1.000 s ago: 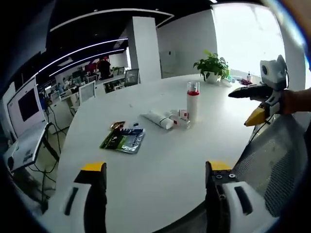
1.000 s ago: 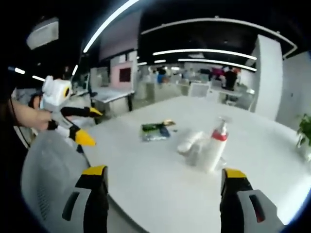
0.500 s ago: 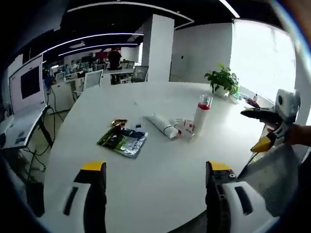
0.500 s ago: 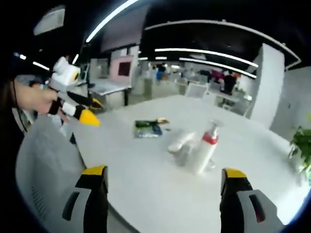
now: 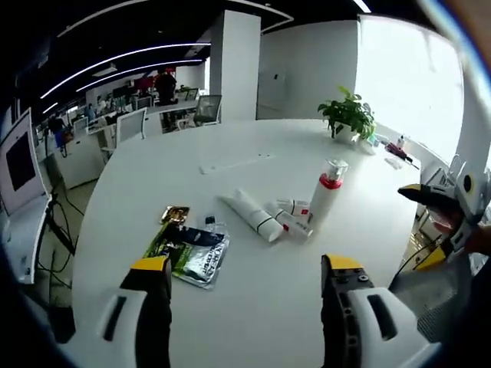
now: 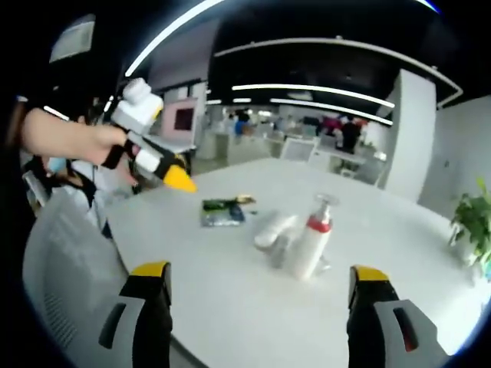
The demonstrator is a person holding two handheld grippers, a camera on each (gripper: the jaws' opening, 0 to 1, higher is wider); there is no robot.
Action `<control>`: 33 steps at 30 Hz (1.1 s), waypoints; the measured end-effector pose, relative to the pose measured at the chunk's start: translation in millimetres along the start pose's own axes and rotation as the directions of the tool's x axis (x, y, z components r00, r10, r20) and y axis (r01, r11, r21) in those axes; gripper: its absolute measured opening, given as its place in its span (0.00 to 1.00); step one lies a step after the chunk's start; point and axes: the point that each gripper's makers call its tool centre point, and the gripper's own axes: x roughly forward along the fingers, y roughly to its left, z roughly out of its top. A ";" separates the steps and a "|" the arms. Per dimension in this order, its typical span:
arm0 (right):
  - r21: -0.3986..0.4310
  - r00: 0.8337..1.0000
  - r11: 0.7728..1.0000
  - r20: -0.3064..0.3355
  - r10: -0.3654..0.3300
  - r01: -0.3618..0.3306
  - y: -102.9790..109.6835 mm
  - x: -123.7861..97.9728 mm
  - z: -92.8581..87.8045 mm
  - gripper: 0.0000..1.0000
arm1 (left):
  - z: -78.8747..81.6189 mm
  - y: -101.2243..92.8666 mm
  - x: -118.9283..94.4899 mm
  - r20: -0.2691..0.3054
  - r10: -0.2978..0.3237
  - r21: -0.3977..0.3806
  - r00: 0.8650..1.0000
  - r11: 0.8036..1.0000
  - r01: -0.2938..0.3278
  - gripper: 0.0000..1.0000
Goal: Arrange the skincare products in the storage area until every visible bottle or jar stands upright without overlapping.
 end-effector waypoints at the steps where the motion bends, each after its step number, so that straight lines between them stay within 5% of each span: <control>1: -0.003 1.000 1.000 0.000 0.002 -0.002 0.3 0.0 0.2 0.99 | 0.7 -0.2 2.1 -0.003 -0.003 0.000 1.000 1.000 0.003 0.75; 9: 0.030 1.000 1.000 0.002 -0.007 0.007 -4.0 -0.5 -0.6 0.99 | 2.3 -7.1 23.5 -0.051 -0.043 0.024 0.998 0.999 0.044 0.74; 21: 0.017 0.999 0.999 -0.004 -0.041 0.041 -9.4 -2.6 -1.7 0.99 | 7.5 -12.4 61.2 -0.135 -0.082 -0.043 0.987 0.996 0.077 0.71; 25: 0.034 0.999 0.998 0.001 -0.050 0.050 -12.2 -2.7 -1.0 0.99 | -4.0 -11.7 77.1 -0.223 -0.094 -0.142 0.970 0.988 0.062 0.71; 33: 0.076 0.998 0.996 0.024 -0.054 0.052 -14.6 -3.6 3.6 0.97 | -5.3 -6.0 108.2 -0.252 -0.115 -0.289 0.961 0.957 0.039 0.69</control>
